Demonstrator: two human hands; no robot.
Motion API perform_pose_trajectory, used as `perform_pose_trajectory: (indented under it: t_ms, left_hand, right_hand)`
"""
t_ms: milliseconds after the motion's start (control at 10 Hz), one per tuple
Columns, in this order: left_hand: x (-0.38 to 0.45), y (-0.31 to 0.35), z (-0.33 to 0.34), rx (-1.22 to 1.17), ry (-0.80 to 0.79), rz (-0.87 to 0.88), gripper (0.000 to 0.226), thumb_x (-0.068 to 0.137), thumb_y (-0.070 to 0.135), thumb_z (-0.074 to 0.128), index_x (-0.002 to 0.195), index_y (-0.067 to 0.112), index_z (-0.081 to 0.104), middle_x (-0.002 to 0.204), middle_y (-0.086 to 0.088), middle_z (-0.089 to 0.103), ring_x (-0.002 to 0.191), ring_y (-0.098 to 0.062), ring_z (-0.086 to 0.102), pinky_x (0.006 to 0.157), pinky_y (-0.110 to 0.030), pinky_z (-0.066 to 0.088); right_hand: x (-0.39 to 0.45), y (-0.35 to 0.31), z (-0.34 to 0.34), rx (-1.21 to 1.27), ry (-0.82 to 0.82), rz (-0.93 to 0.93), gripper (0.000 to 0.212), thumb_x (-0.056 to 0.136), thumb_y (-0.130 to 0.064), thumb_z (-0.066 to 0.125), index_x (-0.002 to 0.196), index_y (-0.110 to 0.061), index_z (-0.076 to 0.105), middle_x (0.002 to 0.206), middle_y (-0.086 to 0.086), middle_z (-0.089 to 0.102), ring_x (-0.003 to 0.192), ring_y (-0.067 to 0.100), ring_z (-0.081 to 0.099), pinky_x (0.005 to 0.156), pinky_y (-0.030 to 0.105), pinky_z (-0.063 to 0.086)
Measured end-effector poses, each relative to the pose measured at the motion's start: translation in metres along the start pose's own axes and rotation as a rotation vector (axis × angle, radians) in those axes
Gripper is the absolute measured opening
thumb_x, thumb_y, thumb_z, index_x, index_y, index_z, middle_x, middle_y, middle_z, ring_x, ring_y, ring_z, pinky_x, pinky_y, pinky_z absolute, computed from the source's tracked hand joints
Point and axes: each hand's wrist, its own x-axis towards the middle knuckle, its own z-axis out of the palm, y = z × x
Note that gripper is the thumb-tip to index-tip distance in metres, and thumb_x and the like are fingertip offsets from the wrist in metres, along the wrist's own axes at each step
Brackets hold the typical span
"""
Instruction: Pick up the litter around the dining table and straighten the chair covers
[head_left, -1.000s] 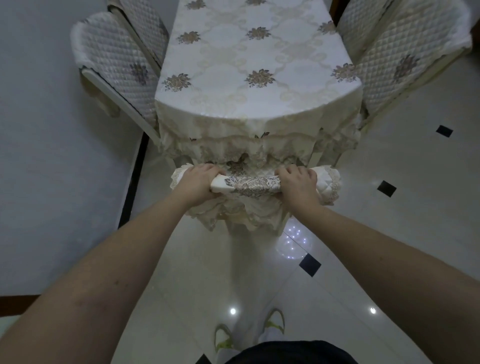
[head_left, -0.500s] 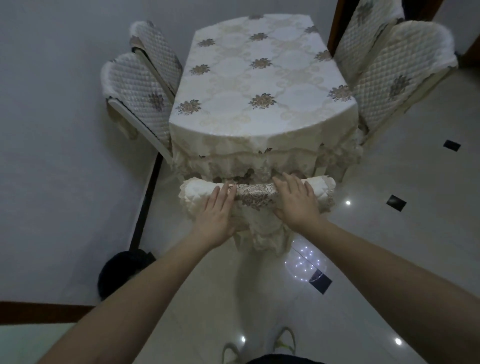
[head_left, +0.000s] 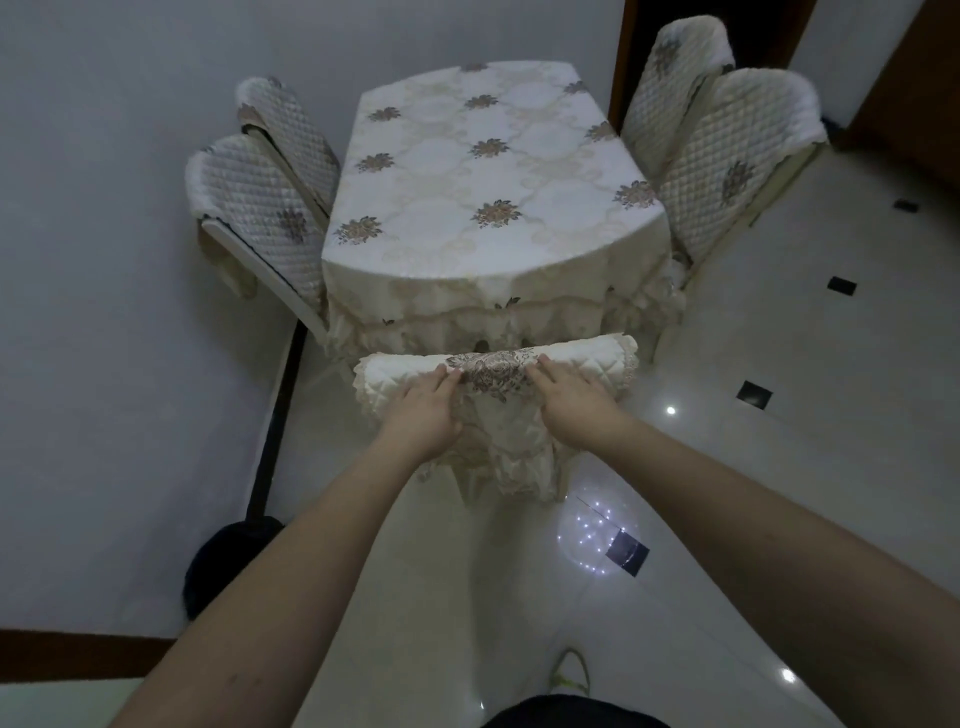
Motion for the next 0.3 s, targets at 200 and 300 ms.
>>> perform_pose_trajectory:
  t_ms: [200,300]
  left_hand:
    - [-0.072,0.011,0.007,0.092,0.215,0.102,0.066,0.092,0.043,0.043,0.151,0.024,0.021,0.152,-0.001,0.036,0.141,-0.023,0.028,0.112,-0.039,0.018]
    - [-0.108,-0.007,0.008,0.026,0.303,0.128,0.065,0.091,0.050,0.038,0.150,0.025,0.028,0.153,-0.002,0.036,0.142,-0.024,0.028,0.114,-0.044,0.021]
  right_hand:
    - [-0.059,-0.032,-0.037,0.062,0.155,0.048,0.051,0.100,-0.037,0.033,0.148,-0.024,0.025,0.144,0.006,0.044,0.126,0.030,0.044,0.098,0.044,0.037]
    - [-0.099,-0.041,-0.032,0.040,0.187,0.081,0.054,0.101,-0.037,0.032,0.151,-0.023,0.019,0.152,0.001,0.035,0.136,0.024,0.034,0.106,0.041,0.028]
